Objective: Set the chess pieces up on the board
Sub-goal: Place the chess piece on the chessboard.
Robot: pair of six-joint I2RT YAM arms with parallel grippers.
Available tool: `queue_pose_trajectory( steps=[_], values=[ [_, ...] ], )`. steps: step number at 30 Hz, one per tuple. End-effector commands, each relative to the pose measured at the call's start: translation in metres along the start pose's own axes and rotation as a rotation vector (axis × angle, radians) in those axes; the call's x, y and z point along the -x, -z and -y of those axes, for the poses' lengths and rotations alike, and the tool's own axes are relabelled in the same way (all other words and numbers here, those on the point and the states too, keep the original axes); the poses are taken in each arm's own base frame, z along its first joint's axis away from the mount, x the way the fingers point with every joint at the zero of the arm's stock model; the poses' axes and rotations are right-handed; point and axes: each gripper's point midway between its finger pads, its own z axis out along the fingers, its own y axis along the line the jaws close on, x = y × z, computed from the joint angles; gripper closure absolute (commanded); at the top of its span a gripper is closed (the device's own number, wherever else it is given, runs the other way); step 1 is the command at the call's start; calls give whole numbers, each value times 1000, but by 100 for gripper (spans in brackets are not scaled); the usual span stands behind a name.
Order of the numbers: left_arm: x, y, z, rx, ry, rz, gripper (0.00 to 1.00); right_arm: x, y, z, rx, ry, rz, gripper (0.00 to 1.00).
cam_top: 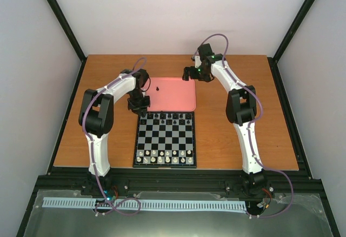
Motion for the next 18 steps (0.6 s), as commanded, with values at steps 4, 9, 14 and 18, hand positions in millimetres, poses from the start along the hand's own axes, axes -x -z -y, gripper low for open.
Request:
queue_pose_trajectory(
  steps=[4, 9, 14, 18],
  values=[
    [6, 4, 1, -11, -7, 11, 75, 2, 4, 1, -3, 5, 9, 0],
    [9, 22, 0, 4, -17, 45, 75, 3, 4, 1, 0, 5, 12, 0],
    [22, 55, -4, 51, -34, 125, 67, 5, 5, -1, 2, 6, 17, 0],
    [38, 72, 1, 59, -51, 178, 61, 6, 6, -1, 2, 7, 22, 0]
  ],
)
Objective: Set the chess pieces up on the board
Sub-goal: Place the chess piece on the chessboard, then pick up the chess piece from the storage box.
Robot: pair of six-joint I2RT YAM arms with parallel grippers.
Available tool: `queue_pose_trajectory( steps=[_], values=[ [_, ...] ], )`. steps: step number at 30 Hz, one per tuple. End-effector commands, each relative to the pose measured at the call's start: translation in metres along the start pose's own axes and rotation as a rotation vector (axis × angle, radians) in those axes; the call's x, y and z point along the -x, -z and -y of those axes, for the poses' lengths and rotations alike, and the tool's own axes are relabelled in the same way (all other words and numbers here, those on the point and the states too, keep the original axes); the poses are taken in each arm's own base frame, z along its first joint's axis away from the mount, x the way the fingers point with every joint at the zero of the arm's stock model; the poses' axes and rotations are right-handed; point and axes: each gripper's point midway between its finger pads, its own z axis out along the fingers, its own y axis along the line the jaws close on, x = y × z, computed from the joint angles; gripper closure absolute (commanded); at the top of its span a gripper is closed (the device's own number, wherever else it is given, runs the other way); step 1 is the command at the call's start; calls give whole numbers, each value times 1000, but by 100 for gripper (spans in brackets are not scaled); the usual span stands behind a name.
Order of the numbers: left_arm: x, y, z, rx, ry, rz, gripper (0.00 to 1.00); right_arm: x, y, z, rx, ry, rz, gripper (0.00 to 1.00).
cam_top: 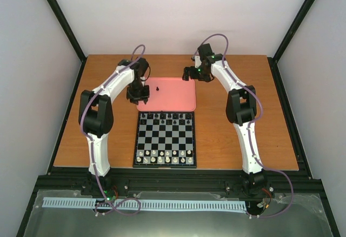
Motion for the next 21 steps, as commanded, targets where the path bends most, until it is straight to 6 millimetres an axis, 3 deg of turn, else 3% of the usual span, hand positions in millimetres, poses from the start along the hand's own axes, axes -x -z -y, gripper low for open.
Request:
queue_pose_trajectory(
  steps=[1, 4, 11, 15, 21],
  values=[
    [25, 32, 1, 9, -24, 95, 59, 6, 6, -1, 1, 6, 22, 0],
    [52, 35, 19, -42, -46, 144, 53, 8, 6, 0, -1, 5, 26, 0],
    [107, -1, 63, -173, -91, 163, 50, 9, 8, 1, -14, 5, 28, 0],
    [128, -16, 72, -190, -80, 187, 51, 11, 10, 1, -19, 7, 36, 0],
    [145, -29, 76, -189, -73, 222, 52, 9, 6, 2, -15, 2, 27, 0]
  ],
)
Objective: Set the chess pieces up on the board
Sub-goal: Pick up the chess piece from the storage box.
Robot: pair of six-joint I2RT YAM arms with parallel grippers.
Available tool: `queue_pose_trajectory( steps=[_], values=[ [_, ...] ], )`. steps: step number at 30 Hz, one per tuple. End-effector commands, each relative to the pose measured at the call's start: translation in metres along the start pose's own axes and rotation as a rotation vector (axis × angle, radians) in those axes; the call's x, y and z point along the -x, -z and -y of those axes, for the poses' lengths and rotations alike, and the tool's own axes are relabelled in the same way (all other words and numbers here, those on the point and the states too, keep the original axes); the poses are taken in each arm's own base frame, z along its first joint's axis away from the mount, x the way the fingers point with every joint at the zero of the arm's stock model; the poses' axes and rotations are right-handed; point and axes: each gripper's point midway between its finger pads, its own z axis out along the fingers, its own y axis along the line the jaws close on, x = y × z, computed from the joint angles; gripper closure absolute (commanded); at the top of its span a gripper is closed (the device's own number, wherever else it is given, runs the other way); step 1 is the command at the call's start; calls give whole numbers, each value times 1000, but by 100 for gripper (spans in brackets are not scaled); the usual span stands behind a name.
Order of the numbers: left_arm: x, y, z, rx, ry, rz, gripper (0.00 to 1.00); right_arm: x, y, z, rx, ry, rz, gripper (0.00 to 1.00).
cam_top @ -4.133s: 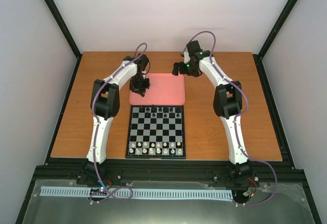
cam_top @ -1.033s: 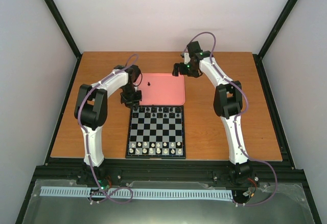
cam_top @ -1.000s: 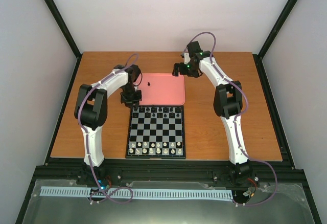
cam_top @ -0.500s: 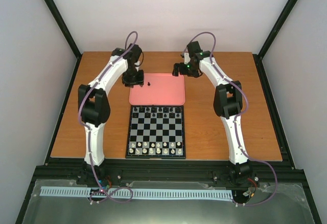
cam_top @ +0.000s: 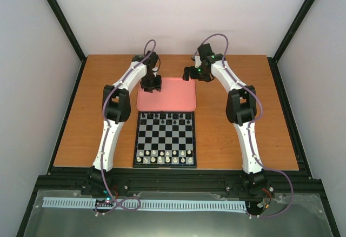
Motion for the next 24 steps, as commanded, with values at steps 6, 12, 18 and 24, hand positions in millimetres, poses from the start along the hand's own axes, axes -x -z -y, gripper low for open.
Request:
queue_pose_trajectory(
  steps=[6, 12, 18, 24],
  values=[
    [29, 10, 9, -28, -14, 101, 61, 8, 2, 1, -2, 0, 21, 0],
    [28, 12, 7, -20, -20, 99, 65, 8, 1, 1, 0, -1, 21, 0],
    [25, 11, 5, -7, -25, 87, 66, 7, -1, 1, -1, -1, 18, 0],
    [28, 9, 7, -19, -17, 93, 80, 6, 0, 2, -2, 0, 15, 0]
  ],
)
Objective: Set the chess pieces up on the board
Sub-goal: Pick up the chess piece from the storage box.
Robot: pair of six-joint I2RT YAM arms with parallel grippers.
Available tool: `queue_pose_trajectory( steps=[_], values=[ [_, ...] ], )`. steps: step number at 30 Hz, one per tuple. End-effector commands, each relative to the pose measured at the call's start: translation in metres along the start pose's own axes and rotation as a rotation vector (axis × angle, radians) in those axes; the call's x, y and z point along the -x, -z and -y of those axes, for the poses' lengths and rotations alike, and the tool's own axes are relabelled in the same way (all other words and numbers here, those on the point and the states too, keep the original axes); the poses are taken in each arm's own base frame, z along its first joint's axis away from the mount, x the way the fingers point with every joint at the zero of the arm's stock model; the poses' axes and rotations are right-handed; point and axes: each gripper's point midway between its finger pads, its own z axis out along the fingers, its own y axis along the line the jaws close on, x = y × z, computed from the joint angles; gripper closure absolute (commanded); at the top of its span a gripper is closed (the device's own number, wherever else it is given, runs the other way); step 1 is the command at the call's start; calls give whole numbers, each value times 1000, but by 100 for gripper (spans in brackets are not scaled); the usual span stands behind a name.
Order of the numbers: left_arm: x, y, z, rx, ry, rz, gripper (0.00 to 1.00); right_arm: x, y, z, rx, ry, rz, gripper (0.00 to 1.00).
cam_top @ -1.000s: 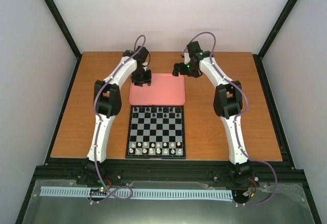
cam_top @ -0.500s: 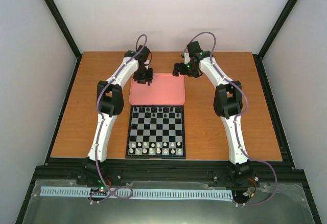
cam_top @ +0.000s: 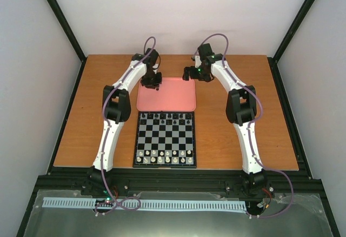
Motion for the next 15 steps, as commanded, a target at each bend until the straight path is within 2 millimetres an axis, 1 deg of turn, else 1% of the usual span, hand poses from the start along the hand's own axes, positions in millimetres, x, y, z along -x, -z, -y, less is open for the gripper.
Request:
queue_pose_trajectory(
  steps=[1, 5, 8, 9, 15],
  values=[
    [10, 1, 2, -10, -2, 28, 80, 5, -1, 2, -2, -1, 12, 0],
    [10, -1, 2, -9, -2, 26, 80, 4, -1, 1, 2, -2, 7, 0],
    [9, -1, 2, -10, 0, 22, 89, 4, 0, 1, 3, -1, 9, 0],
    [8, -2, 2, -11, 0, 20, 90, 4, 0, 1, 5, -1, 9, 0],
    [8, 0, -1, 5, -1, 21, 91, 3, 0, 0, 6, -1, 6, 0]
  ],
)
